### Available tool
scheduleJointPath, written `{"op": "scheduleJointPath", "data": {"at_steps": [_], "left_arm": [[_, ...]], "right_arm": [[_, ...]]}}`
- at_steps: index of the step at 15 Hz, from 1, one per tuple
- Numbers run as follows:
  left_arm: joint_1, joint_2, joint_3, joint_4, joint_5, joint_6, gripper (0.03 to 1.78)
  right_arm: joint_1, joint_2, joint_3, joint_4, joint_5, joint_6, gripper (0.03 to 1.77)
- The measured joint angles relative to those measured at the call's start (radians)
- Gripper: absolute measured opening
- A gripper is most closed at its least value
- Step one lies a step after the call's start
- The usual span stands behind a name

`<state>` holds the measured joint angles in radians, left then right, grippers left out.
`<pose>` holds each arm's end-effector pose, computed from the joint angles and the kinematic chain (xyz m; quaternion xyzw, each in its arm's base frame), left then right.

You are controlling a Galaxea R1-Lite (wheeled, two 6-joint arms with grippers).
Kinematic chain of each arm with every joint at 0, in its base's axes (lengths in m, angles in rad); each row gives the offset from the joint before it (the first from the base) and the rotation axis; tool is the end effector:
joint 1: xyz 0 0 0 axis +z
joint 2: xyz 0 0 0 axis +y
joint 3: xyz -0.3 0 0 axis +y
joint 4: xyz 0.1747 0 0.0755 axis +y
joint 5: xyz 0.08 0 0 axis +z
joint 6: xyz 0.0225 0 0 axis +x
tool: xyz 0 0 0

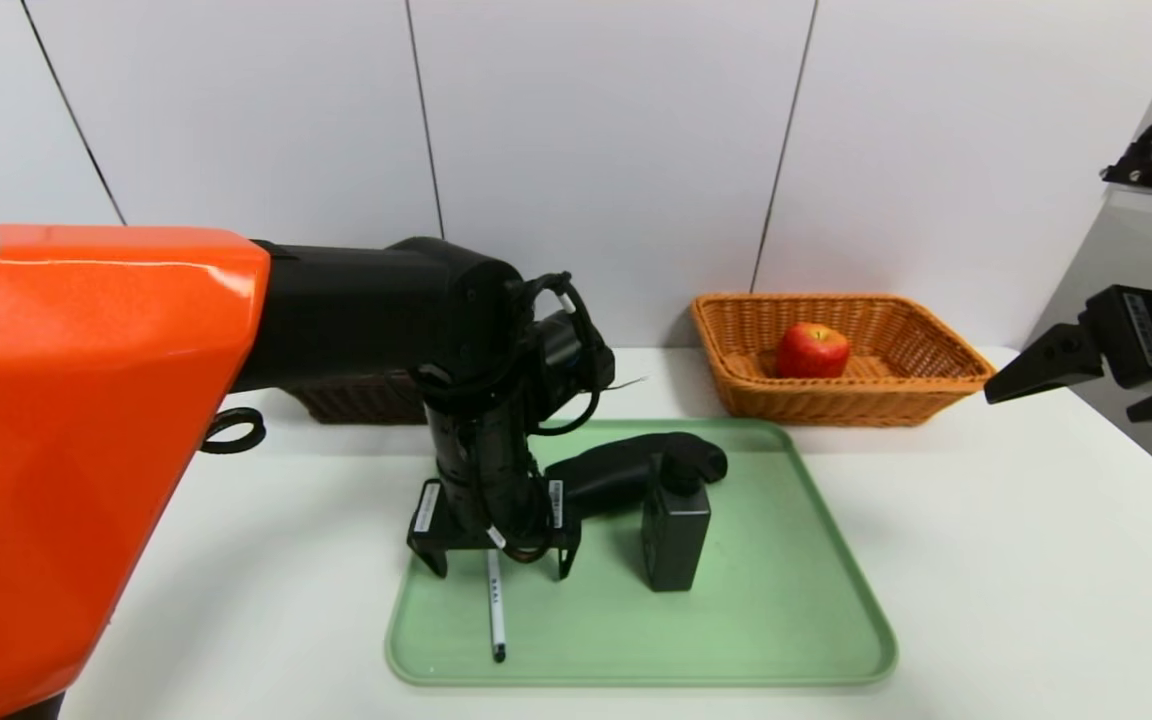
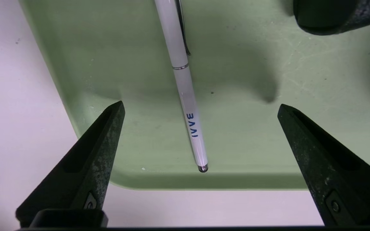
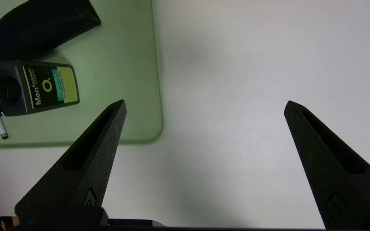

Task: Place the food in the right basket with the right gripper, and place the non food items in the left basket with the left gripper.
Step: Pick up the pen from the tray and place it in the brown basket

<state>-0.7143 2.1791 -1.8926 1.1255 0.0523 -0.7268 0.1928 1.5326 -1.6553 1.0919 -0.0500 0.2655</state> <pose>0.2853 -0.2458 0.1681 -0.0290 0.6503 -0.0173 0.7589 0.2070 0.0393 0.3116 0.0609 0.4667 0.0014 0.8823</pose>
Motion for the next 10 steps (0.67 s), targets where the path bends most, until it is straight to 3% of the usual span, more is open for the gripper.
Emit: {"op": "scheduleJointPath", "data": {"at_steps": [10], "left_arm": [[0.018, -0.001, 0.023, -0.004, 0.005, 0.004, 1.69]], "right_arm": [[0.000, 0.011, 0.000, -0.009, 0.000, -0.006, 1.69]]}}
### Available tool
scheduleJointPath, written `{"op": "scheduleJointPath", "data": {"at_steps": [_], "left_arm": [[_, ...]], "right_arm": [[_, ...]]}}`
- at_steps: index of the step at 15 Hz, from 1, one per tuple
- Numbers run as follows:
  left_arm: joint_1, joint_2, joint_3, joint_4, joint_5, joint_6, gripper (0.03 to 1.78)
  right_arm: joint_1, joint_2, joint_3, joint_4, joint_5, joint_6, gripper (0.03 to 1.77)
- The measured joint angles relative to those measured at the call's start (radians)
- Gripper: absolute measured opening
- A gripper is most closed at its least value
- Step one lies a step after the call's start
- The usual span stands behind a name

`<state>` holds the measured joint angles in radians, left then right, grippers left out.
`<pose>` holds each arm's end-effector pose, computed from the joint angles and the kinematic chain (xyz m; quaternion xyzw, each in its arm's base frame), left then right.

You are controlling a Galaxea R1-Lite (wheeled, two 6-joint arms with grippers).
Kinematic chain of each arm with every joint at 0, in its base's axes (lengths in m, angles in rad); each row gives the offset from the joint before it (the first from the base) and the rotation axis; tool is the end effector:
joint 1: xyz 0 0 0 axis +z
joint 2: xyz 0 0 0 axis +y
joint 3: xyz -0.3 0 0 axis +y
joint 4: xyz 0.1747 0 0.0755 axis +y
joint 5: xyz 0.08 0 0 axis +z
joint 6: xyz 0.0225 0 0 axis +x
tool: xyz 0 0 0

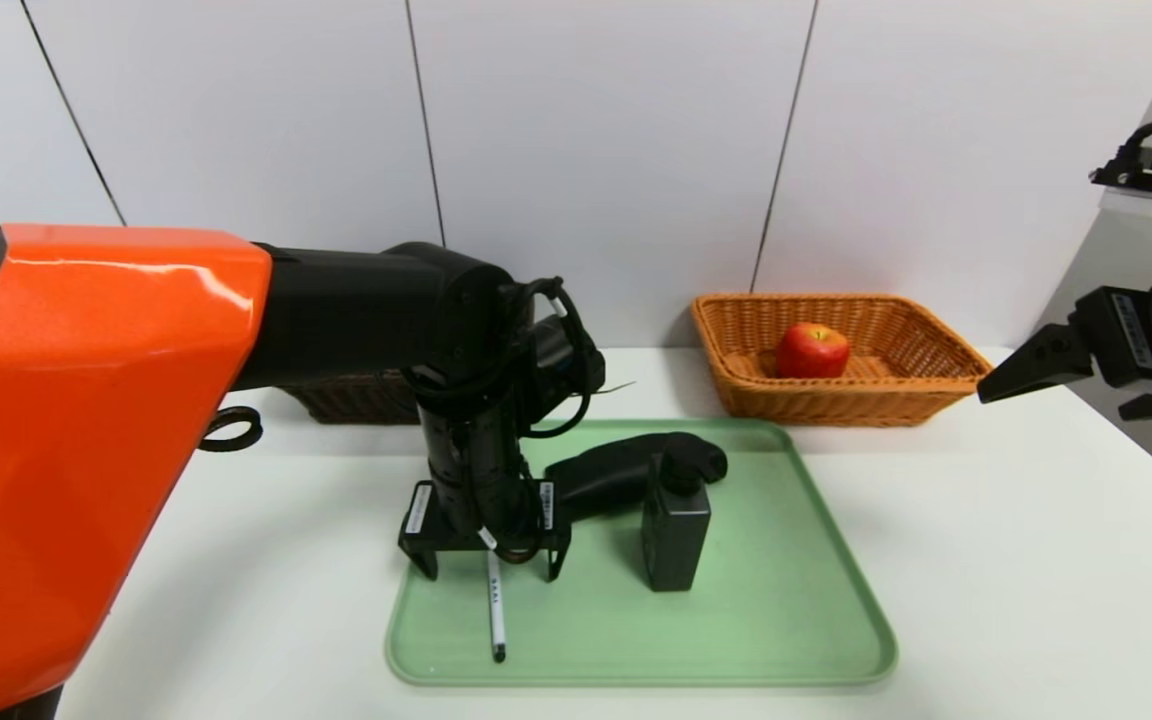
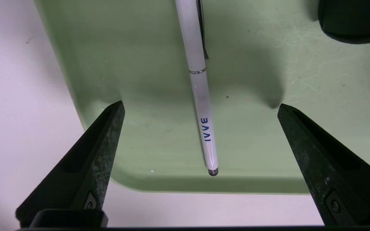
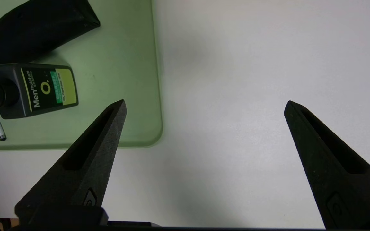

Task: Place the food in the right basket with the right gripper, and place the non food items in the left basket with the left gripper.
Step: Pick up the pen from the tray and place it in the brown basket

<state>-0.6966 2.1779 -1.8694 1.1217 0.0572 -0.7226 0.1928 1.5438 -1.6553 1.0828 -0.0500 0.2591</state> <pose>0.2884 -0.2395 0.1638 -0.0276 0.6542 -0.0065 0.7558 0.2112 0.0401 0.3098 0.0579 0.4676 0.0027 0.8820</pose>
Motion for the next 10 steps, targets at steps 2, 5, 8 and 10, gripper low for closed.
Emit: {"op": "scheduleJointPath", "data": {"at_steps": [2, 5, 8, 10], "left_arm": [[0.000, 0.001, 0.001, 0.000, 0.000, 0.000, 1.69], [0.000, 0.001, 0.001, 0.000, 0.000, 0.000, 1.69], [-0.001, 0.002, 0.001, 0.000, 0.000, 0.001, 1.69], [-0.001, 0.002, 0.001, 0.000, -0.001, 0.000, 1.69]], "right_arm": [[0.001, 0.002, 0.000, 0.000, 0.000, 0.000, 1.69], [0.001, 0.002, 0.000, 0.000, -0.001, 0.000, 1.69], [0.001, 0.001, 0.000, 0.000, 0.000, 0.000, 1.69], [0.001, 0.000, 0.000, 0.000, 0.000, 0.000, 1.69]]}}
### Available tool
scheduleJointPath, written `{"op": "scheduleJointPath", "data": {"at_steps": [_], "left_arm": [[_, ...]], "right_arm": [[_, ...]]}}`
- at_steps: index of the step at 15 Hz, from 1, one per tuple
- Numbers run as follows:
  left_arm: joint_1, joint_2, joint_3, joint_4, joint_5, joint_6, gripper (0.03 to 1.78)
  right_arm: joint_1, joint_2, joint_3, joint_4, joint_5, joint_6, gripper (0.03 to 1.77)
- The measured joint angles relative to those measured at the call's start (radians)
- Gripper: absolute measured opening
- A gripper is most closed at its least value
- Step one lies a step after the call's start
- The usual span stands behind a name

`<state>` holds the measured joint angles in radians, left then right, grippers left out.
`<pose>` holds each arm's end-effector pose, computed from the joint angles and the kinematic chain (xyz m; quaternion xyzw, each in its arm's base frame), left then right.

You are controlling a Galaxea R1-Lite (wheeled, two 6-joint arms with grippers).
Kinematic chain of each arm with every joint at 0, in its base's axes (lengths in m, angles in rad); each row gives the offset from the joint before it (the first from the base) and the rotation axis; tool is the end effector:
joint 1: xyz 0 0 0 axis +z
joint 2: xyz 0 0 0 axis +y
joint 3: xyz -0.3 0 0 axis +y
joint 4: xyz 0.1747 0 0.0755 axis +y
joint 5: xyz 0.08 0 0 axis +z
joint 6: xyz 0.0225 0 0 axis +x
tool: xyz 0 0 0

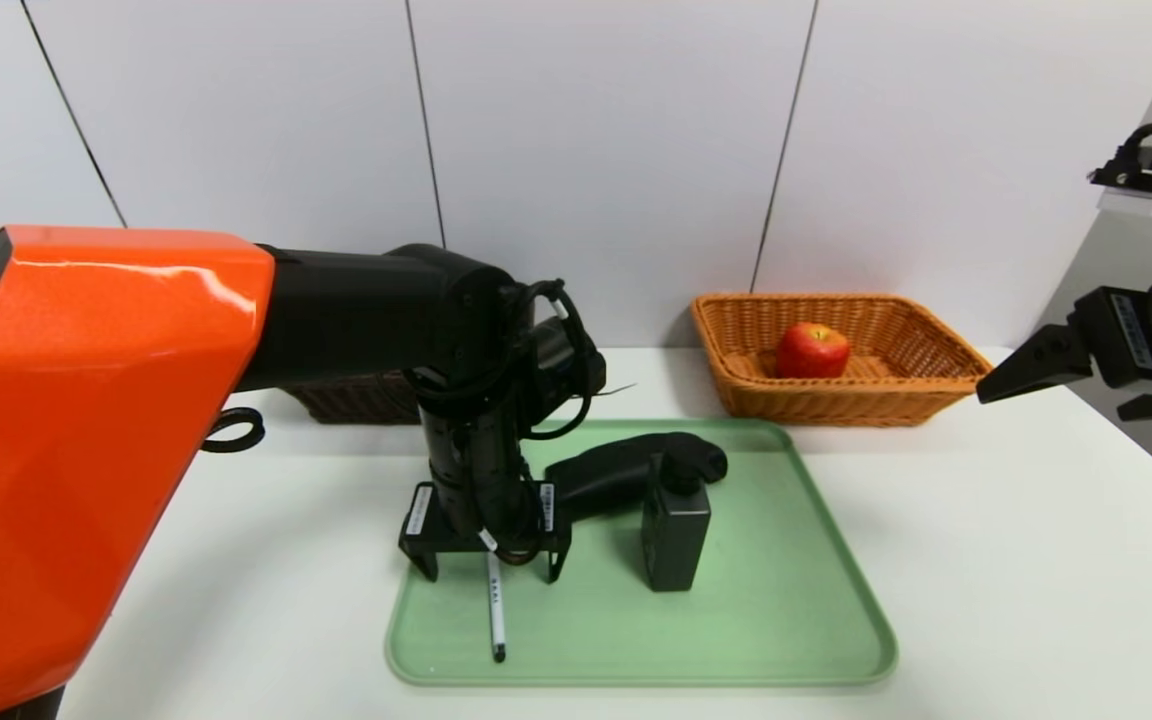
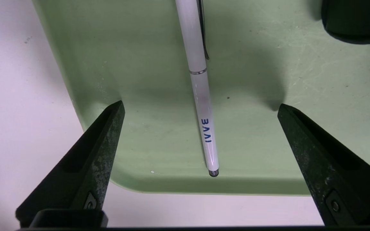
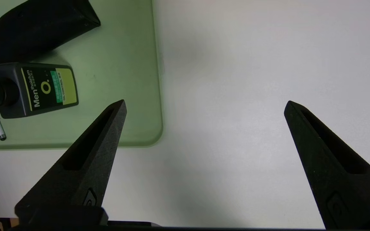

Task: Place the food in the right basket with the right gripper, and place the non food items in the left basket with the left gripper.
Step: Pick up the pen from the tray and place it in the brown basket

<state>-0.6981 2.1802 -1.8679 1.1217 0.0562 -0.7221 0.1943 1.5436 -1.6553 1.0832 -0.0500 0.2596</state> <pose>0.2882 -0.2402 0.1627 -0.0263 0.6556 -0.0066 0.7547 0.2110 0.0404 0.3098 0.0578 0.4677 0.0032 0.8820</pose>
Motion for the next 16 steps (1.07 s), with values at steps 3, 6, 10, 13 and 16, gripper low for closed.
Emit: {"op": "scheduleJointPath", "data": {"at_steps": [3, 6, 10, 13, 16], "left_arm": [[0.000, 0.000, 0.000, 0.000, 0.000, 0.000, 1.69], [-0.001, 0.000, 0.001, 0.000, 0.000, 0.001, 1.69], [-0.001, 0.004, 0.000, 0.000, 0.001, 0.001, 1.60], [-0.001, 0.006, -0.003, 0.000, 0.001, 0.001, 1.12], [-0.001, 0.006, -0.001, 0.000, 0.000, 0.001, 0.80]], "right_arm": [[0.000, -0.002, 0.000, 0.000, -0.001, -0.001, 1.69], [0.000, -0.002, -0.001, 0.000, -0.001, -0.002, 1.69], [-0.001, -0.002, -0.003, 0.000, -0.001, -0.007, 1.69], [-0.001, -0.002, -0.004, -0.002, -0.002, -0.009, 1.69], [0.000, -0.004, -0.004, -0.002, -0.001, -0.009, 1.70]]}}
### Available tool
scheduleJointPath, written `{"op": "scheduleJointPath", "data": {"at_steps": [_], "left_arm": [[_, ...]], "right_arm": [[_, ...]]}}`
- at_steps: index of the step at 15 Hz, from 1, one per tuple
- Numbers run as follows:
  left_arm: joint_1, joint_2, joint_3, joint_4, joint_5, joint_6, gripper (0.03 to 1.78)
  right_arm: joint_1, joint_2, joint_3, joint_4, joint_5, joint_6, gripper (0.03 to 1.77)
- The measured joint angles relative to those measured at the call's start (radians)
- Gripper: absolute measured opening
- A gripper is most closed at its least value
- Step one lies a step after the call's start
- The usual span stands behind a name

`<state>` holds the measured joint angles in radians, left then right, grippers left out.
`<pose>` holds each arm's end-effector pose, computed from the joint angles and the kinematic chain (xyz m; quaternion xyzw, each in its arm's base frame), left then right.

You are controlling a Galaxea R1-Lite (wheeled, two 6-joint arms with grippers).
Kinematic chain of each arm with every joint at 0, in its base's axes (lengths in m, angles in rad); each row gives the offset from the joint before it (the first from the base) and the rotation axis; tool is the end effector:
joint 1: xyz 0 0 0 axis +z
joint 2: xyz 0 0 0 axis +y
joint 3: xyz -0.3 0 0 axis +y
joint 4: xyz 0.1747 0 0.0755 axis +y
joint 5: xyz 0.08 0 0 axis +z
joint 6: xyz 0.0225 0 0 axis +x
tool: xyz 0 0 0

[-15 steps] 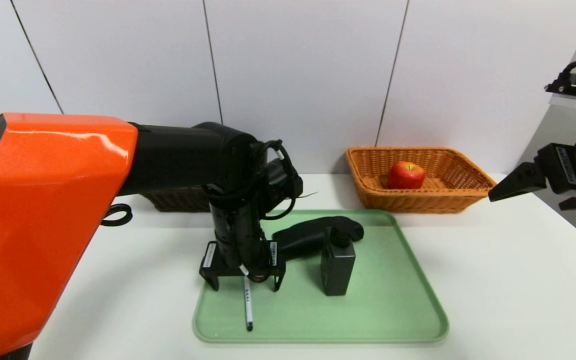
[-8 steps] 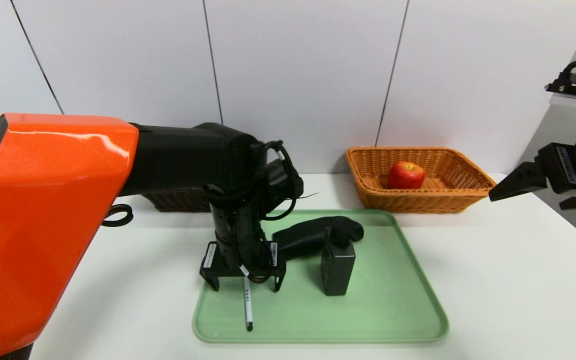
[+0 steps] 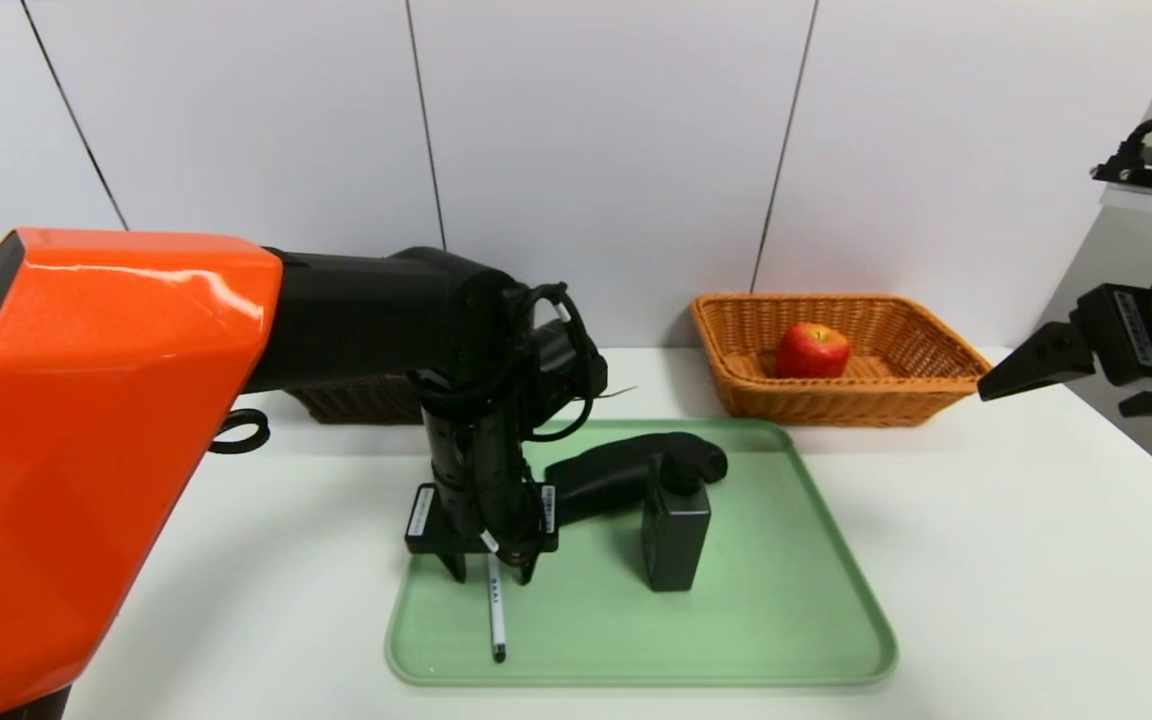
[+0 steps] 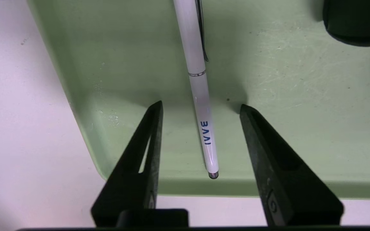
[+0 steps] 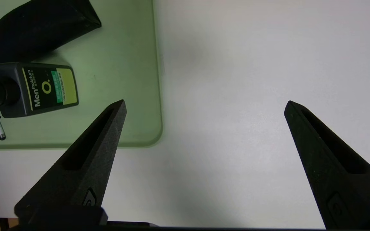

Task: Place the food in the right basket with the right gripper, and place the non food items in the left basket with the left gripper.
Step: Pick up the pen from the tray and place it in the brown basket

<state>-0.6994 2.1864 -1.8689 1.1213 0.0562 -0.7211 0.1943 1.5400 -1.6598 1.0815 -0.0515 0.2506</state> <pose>0.2887 -0.2413 0.1605 -0.0243 0.6570 -0.0064 0.7535 0.2100 0.0401 0.3117 0.0543 0.4633 0.0054 0.8845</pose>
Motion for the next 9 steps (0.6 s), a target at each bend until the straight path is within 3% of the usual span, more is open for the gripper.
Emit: {"op": "scheduleJointPath", "data": {"at_steps": [1, 2, 9], "left_arm": [[0.000, 0.000, 0.000, 0.000, 0.000, 0.000, 0.60], [0.000, 0.000, 0.000, 0.000, 0.000, 0.000, 0.06], [-0.001, 0.000, 0.000, -0.001, -0.003, 0.000, 0.06]], "right_arm": [[0.000, -0.003, 0.000, 0.001, 0.001, 0.000, 1.70], [0.000, -0.006, 0.000, 0.001, 0.001, 0.000, 1.70], [-0.001, -0.046, 0.015, 0.005, 0.001, 0.001, 1.70]]}}
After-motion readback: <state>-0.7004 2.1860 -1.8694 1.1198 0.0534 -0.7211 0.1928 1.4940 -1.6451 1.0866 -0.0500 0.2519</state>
